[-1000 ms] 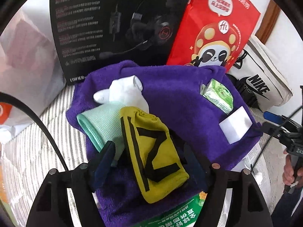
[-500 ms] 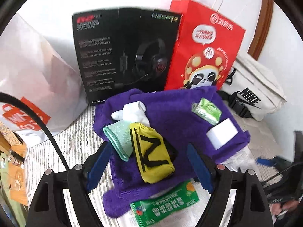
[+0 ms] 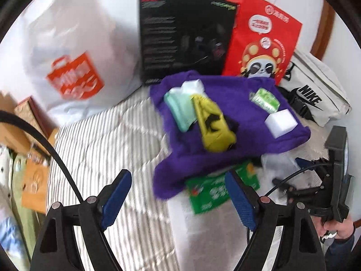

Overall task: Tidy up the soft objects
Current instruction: 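Grasp the clear plastic bag with the right gripper while the left moves toward the green packet, then grasp the green snack packet with the left gripper while the right holds the clear bag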

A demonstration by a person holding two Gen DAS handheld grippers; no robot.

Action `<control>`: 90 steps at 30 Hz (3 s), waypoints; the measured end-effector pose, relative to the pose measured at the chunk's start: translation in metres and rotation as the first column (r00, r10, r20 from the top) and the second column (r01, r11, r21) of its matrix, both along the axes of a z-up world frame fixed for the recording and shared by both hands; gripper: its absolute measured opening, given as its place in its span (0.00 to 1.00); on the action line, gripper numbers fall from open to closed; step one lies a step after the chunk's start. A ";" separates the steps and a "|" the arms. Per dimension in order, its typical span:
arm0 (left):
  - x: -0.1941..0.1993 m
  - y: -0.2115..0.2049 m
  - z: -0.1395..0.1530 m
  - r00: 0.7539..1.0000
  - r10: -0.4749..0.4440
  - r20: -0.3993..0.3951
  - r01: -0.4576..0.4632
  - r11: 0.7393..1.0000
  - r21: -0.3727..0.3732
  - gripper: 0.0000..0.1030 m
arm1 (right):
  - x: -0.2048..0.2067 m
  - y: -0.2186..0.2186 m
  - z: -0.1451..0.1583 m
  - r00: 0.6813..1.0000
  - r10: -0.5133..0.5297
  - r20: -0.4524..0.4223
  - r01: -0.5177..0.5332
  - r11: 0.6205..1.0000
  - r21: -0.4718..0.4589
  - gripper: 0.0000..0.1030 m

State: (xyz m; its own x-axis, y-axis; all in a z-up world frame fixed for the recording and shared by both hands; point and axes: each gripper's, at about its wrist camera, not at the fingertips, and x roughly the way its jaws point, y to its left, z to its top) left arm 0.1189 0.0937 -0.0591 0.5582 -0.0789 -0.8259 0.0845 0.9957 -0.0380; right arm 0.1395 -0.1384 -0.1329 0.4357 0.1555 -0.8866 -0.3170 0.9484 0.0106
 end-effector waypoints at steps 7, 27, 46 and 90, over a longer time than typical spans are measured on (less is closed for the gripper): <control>-0.025 0.019 -0.016 0.997 0.063 -0.039 -0.064 0.998 -0.024 0.82 | -0.007 -0.021 0.015 1.000 -0.001 -0.010 0.001 0.997 0.078 0.12; -0.020 -0.035 -0.066 0.992 -0.100 -0.070 0.101 0.995 0.006 0.81 | -0.042 -0.101 0.044 0.990 -0.144 -0.001 0.142 0.979 0.148 0.10; 0.011 -0.088 -0.084 0.924 -0.375 -0.075 0.382 0.917 0.117 0.60 | -0.037 -0.103 0.025 0.991 -0.126 -0.047 0.132 0.978 0.163 0.13; -0.013 -0.074 -0.073 0.957 -0.280 -0.071 0.273 0.957 -0.102 0.18 | -0.041 -0.118 0.054 0.993 -0.115 -0.013 0.113 0.936 0.334 0.10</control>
State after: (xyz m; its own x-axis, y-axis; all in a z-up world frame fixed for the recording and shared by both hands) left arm 0.1064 0.0201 -0.1320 0.4334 -0.2970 -0.8508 0.3486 0.9259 -0.1456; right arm 0.0988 -0.2562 -0.0787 0.4731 0.3908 -0.7896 -0.2081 0.9204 0.3309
